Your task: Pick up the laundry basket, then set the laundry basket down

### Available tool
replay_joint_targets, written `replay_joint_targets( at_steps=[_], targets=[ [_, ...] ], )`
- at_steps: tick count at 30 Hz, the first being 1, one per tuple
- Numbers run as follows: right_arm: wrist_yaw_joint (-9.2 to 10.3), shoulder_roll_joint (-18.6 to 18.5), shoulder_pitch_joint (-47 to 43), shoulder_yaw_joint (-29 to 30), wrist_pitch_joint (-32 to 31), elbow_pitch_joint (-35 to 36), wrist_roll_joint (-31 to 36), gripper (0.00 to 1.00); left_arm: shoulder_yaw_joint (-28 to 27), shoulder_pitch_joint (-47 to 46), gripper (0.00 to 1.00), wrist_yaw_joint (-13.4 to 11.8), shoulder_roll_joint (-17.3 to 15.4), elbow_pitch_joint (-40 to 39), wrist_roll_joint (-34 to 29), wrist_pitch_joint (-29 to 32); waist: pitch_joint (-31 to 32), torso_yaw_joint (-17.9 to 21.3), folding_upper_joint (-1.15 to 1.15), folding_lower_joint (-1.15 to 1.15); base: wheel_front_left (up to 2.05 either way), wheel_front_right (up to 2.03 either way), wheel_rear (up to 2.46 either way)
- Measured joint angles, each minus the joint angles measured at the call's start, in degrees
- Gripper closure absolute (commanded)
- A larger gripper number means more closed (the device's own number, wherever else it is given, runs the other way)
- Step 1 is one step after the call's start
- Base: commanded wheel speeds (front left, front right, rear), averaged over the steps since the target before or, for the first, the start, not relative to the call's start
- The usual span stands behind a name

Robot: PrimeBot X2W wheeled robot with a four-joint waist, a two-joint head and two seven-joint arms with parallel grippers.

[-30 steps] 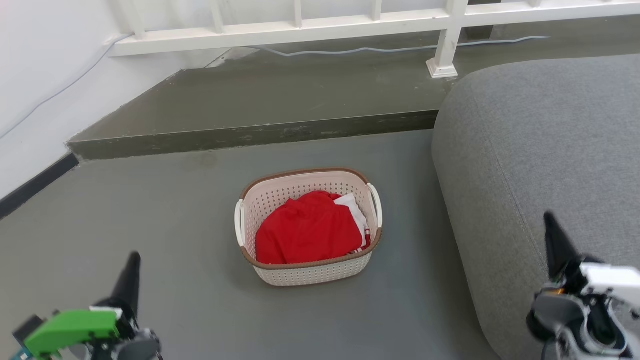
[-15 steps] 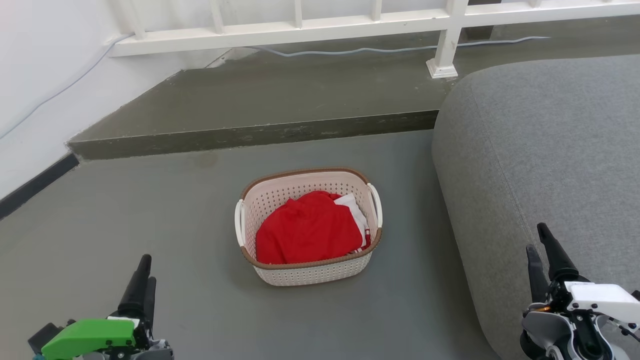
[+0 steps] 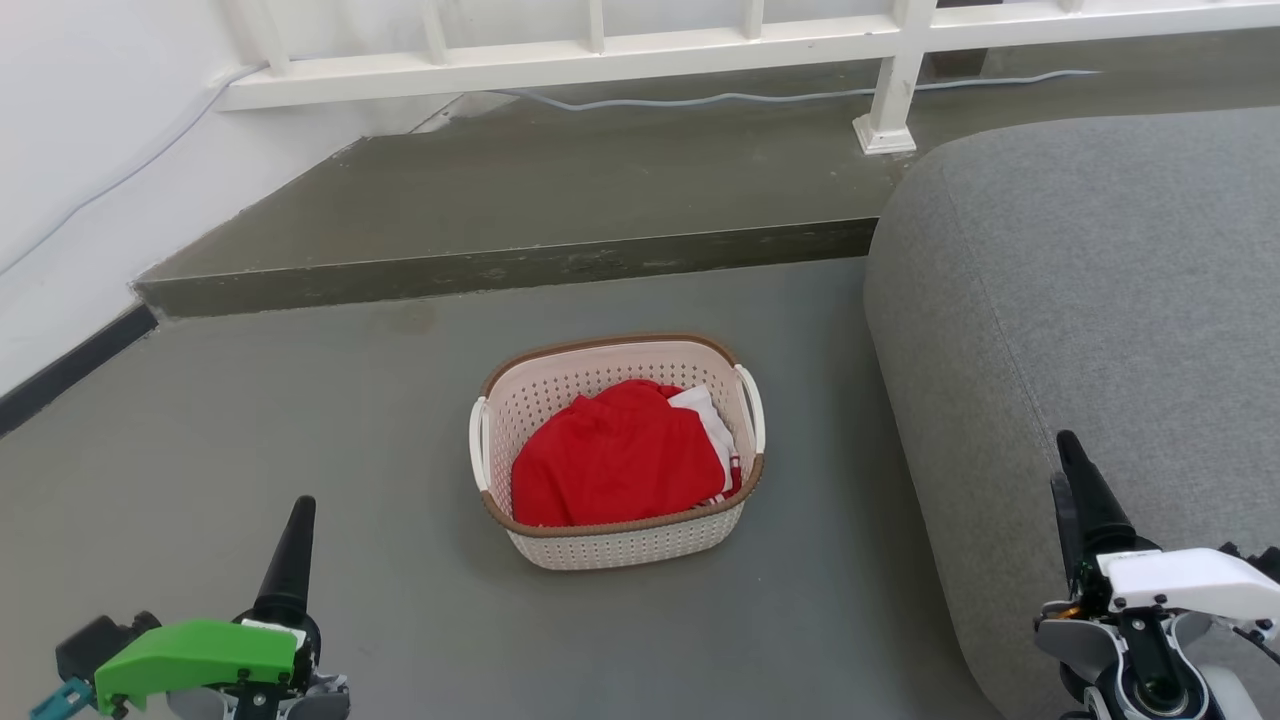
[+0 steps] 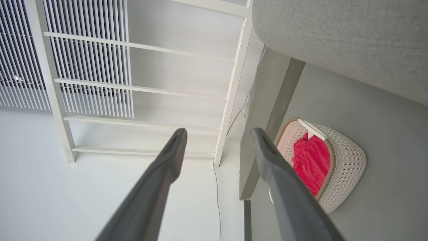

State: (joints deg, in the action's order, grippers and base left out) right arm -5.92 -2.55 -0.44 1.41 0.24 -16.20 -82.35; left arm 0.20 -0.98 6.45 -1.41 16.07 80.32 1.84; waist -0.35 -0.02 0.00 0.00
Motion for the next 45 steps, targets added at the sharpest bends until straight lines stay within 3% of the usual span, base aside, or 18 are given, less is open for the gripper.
replay_joint_targets(
  at_steps=[12,18,45],
  targets=[
    [1.68,-0.37,0.07,-3.67,1.76,2.34,13.32,0.00,2.25,-0.12,0.00,-2.02,-1.48,-3.03,-12.78,-2.16,-0.35,-0.08,0.00,0.00,0.00,0.00,0.00],
    [3.58,-1.79,0.12,-6.69,2.86,2.54,22.70,0.00,4.75,-0.13,0.00,-3.66,-2.46,-4.09,-21.17,-3.42,-0.61,-0.15,0.00,0.00,0.00,0.00,0.00],
    [7.32,-0.94,0.14,-13.04,7.03,4.82,45.36,0.00,9.64,-0.05,0.00,-7.91,-2.70,-7.04,-43.68,-8.05,-1.32,-0.01,0.00,0.00,0.00,0.00,0.00]
  ],
)
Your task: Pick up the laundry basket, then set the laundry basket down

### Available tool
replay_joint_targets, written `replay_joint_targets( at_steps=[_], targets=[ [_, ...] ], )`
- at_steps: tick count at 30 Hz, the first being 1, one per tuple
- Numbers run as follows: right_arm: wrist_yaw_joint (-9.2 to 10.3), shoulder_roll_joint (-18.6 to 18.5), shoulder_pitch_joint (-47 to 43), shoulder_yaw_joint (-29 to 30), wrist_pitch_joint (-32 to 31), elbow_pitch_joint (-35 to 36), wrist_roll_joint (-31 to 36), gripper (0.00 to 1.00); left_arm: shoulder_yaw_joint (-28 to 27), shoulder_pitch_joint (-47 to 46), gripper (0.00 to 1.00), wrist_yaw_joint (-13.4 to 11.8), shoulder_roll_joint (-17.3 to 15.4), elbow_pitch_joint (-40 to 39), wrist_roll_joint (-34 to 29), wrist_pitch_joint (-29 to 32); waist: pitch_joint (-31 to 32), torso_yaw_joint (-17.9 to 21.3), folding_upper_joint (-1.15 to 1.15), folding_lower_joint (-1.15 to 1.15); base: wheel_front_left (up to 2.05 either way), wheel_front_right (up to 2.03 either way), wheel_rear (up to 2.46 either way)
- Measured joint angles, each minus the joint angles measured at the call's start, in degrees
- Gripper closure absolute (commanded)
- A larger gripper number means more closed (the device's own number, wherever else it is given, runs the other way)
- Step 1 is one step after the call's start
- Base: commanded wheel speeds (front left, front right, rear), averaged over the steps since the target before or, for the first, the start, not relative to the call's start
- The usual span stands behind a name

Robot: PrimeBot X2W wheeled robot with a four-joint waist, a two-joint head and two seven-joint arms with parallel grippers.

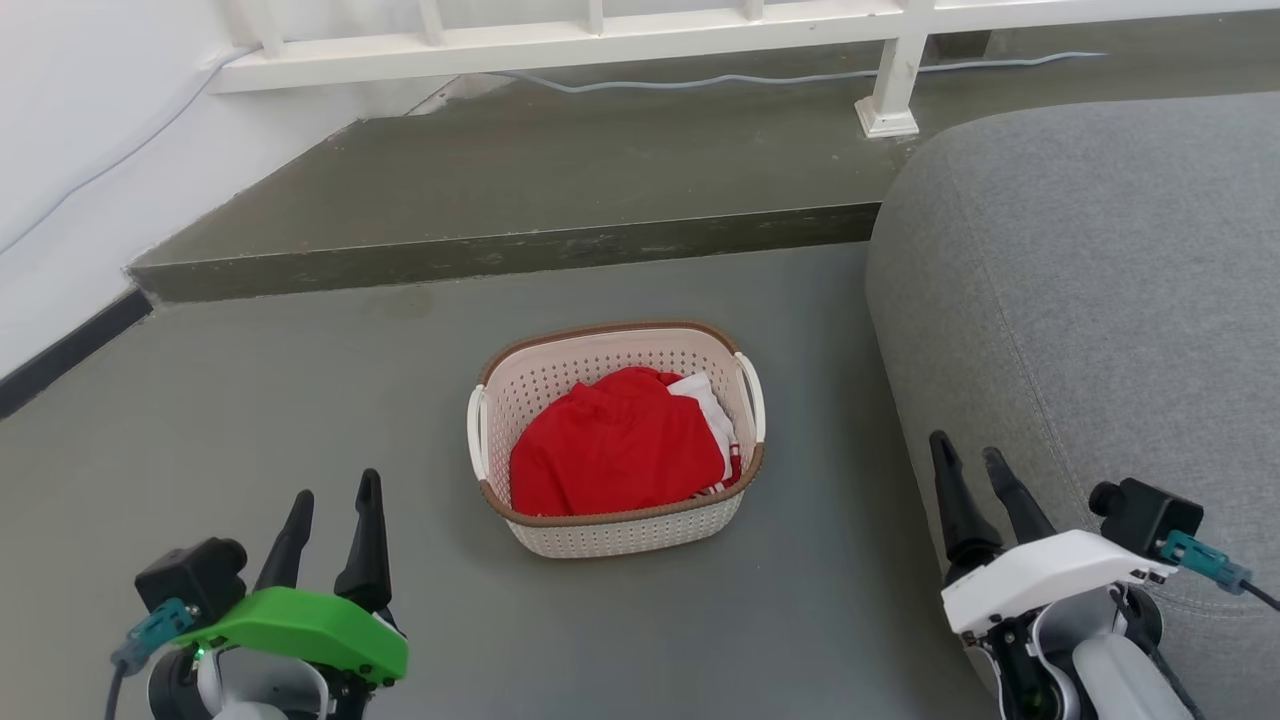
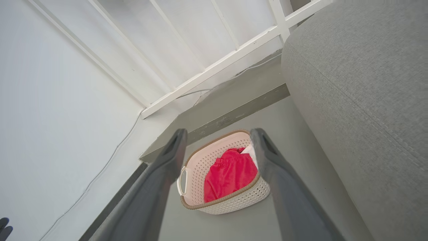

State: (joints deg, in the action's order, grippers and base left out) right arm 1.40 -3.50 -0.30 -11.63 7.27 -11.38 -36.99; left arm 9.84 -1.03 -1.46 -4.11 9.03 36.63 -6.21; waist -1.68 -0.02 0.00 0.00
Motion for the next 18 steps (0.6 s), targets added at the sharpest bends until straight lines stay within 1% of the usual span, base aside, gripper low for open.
replay_joint_targets(
  at_steps=[3,13,15,18],
  targets=[
    [0.74,0.04,-0.02,-0.49,0.37,0.29,2.41,0.00,0.44,0.02,0.00,-0.16,0.00,-0.30,-2.43,-0.79,0.00,0.00,0.00,0.00,0.00,0.00,0.00],
    [1.76,0.19,-0.19,-2.60,2.19,1.25,9.92,0.00,2.03,0.19,0.00,-1.51,0.00,-0.76,-9.79,-2.53,0.04,0.06,0.00,0.00,0.00,0.00,0.00],
    [2.23,0.21,-0.19,-3.09,2.34,1.45,11.28,0.00,2.44,0.25,0.00,-1.69,0.00,-0.81,-10.90,-2.92,0.08,0.09,0.00,0.00,0.00,0.00,0.00],
    [2.33,0.23,-0.22,-3.77,2.87,1.68,13.62,0.00,3.12,0.69,0.00,-2.13,0.00,-0.88,-13.14,-3.54,0.14,0.16,0.00,0.00,0.00,0.00,0.00]
  ],
)
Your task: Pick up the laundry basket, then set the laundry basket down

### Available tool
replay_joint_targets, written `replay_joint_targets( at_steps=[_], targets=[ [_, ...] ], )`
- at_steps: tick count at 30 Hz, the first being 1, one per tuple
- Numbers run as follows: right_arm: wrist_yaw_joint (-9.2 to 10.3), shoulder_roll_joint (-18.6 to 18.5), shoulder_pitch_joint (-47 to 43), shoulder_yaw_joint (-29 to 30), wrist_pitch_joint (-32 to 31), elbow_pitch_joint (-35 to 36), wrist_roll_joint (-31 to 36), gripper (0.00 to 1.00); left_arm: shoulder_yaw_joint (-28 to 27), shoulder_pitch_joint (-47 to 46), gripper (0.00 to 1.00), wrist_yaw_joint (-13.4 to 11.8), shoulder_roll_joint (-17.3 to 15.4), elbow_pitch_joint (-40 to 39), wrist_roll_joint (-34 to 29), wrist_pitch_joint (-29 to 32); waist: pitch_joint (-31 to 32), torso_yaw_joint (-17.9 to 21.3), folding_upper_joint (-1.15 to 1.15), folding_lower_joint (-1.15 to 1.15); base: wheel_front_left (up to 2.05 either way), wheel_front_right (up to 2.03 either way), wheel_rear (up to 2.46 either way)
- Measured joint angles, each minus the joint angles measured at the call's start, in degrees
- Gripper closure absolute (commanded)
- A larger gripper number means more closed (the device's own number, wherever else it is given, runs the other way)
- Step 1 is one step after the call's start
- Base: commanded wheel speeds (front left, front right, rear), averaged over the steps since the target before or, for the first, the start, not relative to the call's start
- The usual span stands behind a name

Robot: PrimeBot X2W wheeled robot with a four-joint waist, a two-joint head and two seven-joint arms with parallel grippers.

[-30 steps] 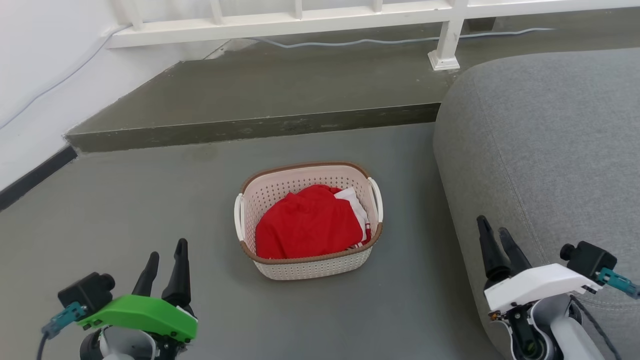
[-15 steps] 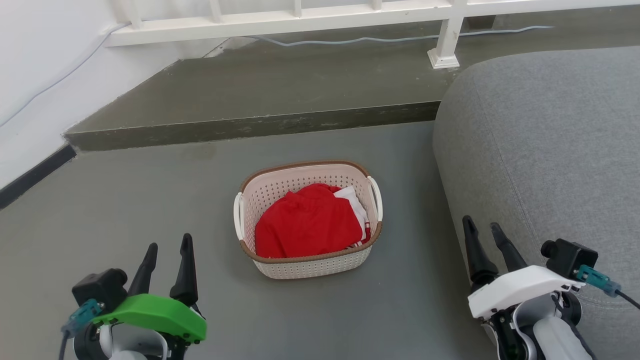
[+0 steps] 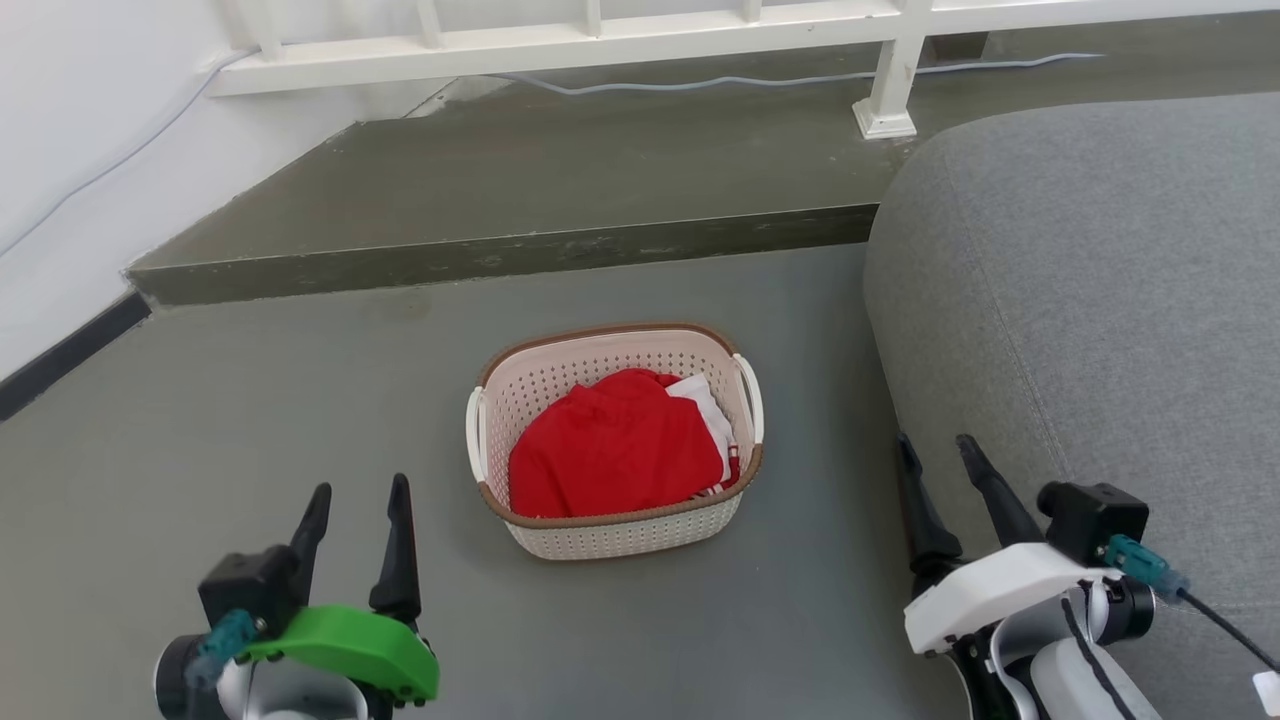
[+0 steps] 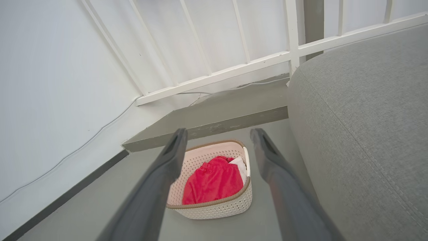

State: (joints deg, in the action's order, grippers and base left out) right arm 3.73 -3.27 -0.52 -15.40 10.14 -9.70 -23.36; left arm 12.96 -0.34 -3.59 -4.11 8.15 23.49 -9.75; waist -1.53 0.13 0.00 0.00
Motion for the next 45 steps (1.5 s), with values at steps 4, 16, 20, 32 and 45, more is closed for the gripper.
replay_joint_targets(
  at_steps=[4,16,20,32,45],
  targets=[
    [0.51,0.02,-0.16,-0.68,0.64,0.30,3.04,0.00,0.55,0.77,0.00,-0.52,0.00,-0.07,-2.42,-0.67,0.09,0.08,0.00,0.00,0.00,0.00,0.00],
    [2.02,0.08,-0.88,-2.54,2.52,1.57,10.85,0.00,1.97,0.99,0.00,-1.52,0.03,-0.69,-8.62,-2.74,-0.23,0.23,0.00,0.00,0.00,0.00,0.00],
    [2.52,0.10,-0.91,-3.03,3.07,1.89,13.61,0.00,2.26,1.06,0.00,-1.83,0.08,-0.77,-11.05,-3.50,-0.41,0.27,0.00,0.00,0.00,0.00,0.00],
    [3.38,0.22,-1.16,-3.45,4.22,2.36,17.56,0.00,2.04,1.66,0.00,-2.07,0.49,-0.56,-12.81,-4.49,-0.39,0.34,0.00,0.00,0.00,0.00,0.00],
    [3.42,0.44,-1.69,-2.98,4.28,1.72,16.68,0.00,1.36,1.66,0.00,-2.02,0.83,0.56,-11.50,-4.50,0.28,0.33,0.00,0.00,0.00,0.00,0.00]
  ],
)
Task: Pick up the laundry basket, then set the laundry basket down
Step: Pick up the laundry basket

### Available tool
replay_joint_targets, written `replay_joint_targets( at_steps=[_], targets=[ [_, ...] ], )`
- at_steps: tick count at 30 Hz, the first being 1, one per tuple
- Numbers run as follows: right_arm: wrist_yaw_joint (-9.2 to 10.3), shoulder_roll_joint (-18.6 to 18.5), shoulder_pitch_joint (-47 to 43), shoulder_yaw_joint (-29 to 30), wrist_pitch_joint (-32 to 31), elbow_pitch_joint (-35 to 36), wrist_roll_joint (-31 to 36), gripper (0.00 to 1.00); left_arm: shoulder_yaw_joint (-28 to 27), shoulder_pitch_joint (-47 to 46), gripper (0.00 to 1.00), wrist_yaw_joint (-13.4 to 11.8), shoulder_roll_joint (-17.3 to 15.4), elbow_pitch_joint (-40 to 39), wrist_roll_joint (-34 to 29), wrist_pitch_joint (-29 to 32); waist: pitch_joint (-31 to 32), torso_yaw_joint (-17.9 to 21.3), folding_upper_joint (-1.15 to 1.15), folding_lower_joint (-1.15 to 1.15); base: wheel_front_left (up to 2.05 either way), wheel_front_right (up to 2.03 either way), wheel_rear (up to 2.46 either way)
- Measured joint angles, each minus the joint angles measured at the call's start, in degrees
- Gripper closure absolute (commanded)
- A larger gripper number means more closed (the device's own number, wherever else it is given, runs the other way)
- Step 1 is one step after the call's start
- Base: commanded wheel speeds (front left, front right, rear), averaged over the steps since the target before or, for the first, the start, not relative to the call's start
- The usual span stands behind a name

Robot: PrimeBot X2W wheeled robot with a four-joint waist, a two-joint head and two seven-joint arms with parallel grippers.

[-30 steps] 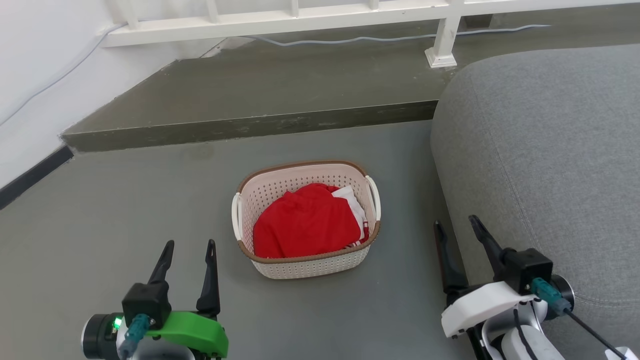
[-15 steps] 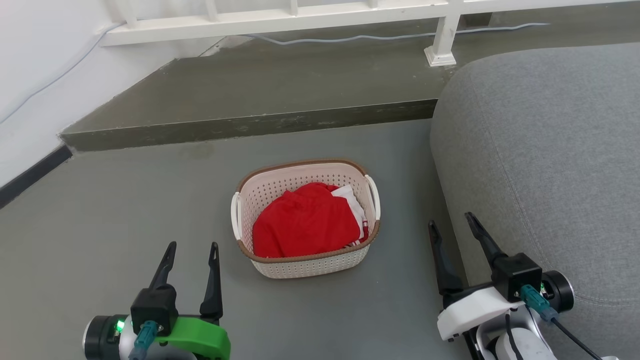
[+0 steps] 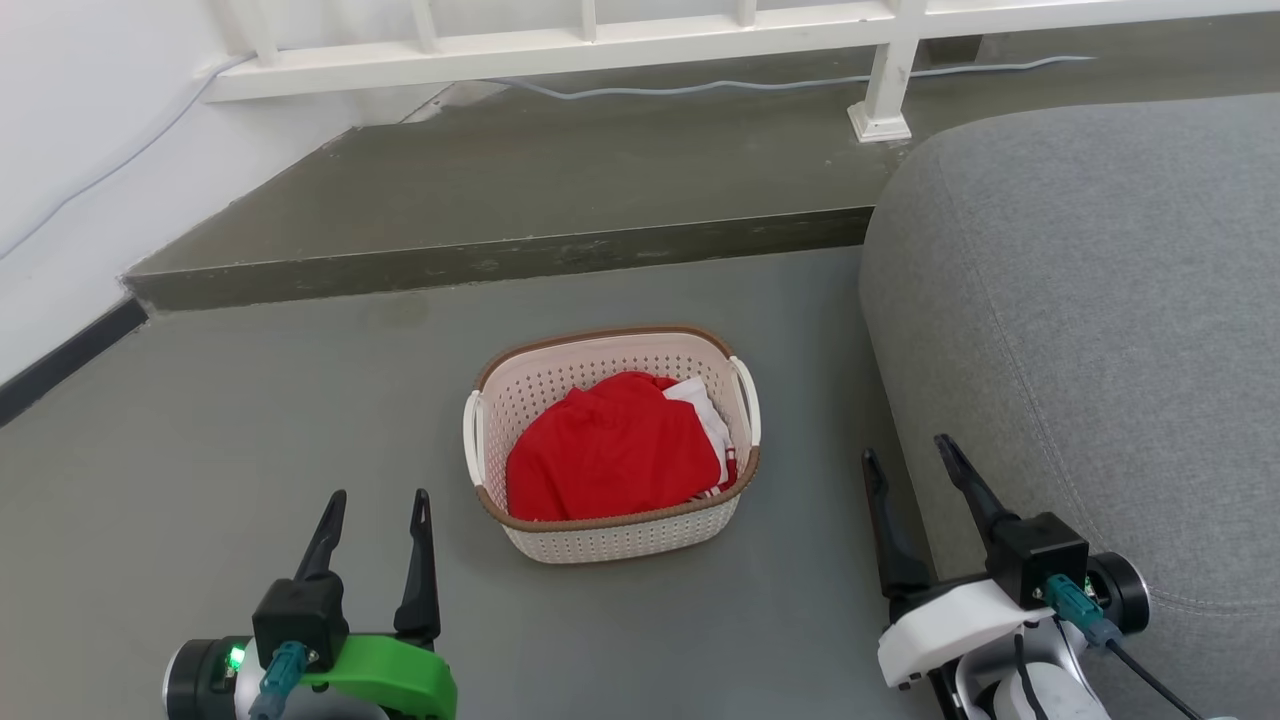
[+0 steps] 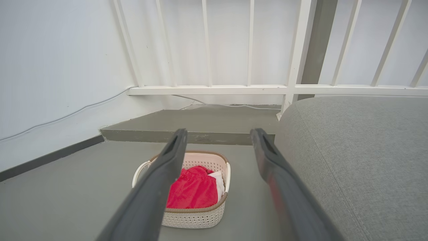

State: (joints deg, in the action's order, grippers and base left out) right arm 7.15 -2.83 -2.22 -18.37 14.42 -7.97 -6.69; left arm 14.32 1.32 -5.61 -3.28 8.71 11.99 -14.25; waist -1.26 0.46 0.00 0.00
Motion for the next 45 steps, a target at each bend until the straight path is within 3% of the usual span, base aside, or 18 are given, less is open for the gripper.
replay_joint_targets(
  at_steps=[21,45],
  targets=[
    [0.01,0.02,-0.15,0.20,0.00,0.45,-0.97,0.00,-0.73,-0.01,0.00,0.14,0.20,-0.27,0.00,0.00,-1.60,-0.08,0.00,0.00,0.00,0.00,0.00],
    [-0.07,0.00,10.27,1.14,0.01,1.98,-1.65,0.00,-0.02,-9.73,0.00,1.15,0.43,-1.57,-1.49,0.00,-16.66,0.40,0.00,0.00,0.00,0.00,0.00]
  ],
)
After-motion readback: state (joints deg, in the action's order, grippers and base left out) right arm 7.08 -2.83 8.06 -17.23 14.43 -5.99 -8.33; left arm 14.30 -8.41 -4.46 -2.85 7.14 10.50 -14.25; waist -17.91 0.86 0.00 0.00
